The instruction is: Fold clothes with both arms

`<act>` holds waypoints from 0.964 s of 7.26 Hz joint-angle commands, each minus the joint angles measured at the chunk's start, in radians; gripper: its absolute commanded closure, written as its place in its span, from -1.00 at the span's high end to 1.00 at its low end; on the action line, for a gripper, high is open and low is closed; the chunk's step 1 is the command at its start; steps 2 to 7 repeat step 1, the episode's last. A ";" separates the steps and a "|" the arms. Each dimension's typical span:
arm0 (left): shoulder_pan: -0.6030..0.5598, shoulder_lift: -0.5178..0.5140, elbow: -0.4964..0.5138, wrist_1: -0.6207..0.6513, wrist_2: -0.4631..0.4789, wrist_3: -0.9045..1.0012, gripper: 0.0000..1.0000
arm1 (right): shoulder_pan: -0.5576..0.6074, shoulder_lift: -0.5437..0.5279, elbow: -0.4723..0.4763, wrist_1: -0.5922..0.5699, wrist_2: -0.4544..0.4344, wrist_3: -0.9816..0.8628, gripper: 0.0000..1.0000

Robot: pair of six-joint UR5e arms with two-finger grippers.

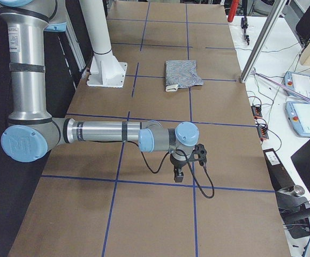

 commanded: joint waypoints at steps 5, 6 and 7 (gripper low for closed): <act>0.000 -0.003 -0.010 -0.007 -0.003 0.000 1.00 | 0.000 -0.002 -0.005 0.010 0.001 0.001 1.00; 0.000 -0.003 -0.010 -0.007 -0.003 0.000 1.00 | 0.000 -0.002 -0.005 0.010 0.001 0.001 1.00; 0.000 -0.003 -0.010 -0.007 -0.003 0.000 1.00 | 0.000 -0.002 -0.005 0.010 0.001 0.001 1.00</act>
